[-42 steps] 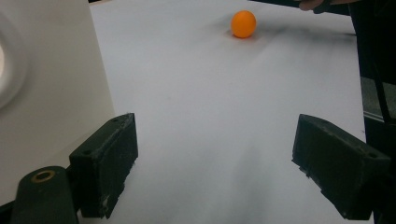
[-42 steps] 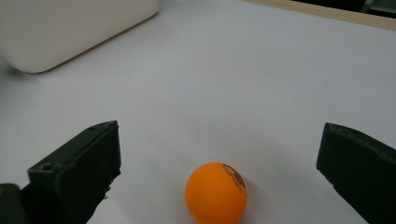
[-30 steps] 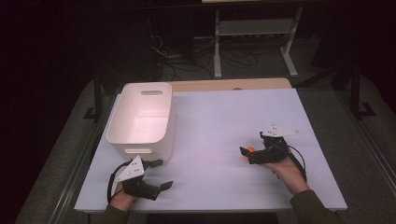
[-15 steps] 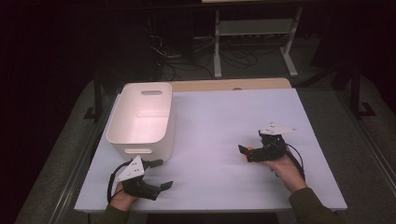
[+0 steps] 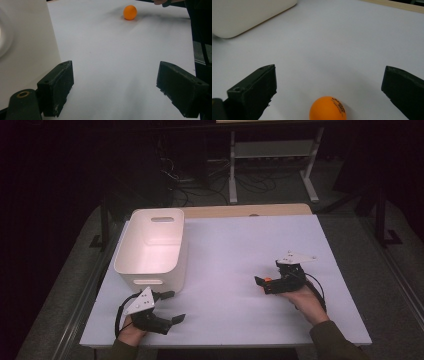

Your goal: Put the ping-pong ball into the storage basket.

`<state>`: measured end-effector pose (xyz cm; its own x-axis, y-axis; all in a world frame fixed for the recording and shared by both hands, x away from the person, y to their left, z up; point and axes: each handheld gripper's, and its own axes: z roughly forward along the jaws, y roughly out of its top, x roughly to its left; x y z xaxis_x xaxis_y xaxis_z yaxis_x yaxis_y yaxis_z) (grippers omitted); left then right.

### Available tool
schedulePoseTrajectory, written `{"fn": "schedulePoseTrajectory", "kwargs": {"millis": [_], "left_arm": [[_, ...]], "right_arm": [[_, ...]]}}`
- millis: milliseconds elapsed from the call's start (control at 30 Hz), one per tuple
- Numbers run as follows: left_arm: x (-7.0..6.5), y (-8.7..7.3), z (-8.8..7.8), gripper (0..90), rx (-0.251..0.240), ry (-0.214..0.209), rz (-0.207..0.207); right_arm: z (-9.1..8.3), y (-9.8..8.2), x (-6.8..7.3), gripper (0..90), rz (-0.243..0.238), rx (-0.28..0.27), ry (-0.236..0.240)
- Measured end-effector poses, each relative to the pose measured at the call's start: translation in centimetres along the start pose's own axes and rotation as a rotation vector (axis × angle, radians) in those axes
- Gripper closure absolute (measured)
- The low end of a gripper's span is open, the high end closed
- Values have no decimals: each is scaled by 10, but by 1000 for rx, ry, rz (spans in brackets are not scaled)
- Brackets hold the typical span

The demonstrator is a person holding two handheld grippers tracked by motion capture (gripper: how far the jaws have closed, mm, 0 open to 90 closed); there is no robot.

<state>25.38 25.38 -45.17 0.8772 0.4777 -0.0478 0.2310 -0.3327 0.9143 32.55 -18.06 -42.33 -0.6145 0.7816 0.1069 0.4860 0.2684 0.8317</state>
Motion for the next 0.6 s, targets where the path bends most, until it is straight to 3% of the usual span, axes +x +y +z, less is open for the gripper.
{"fn": "schedulePoseTrajectory", "kwargs": {"millis": [600], "left_arm": [[0, 0, 0, 141, -1, 0, 3]], "right_arm": [[5, -8, 0, 0, -3, 33, -12]]}}
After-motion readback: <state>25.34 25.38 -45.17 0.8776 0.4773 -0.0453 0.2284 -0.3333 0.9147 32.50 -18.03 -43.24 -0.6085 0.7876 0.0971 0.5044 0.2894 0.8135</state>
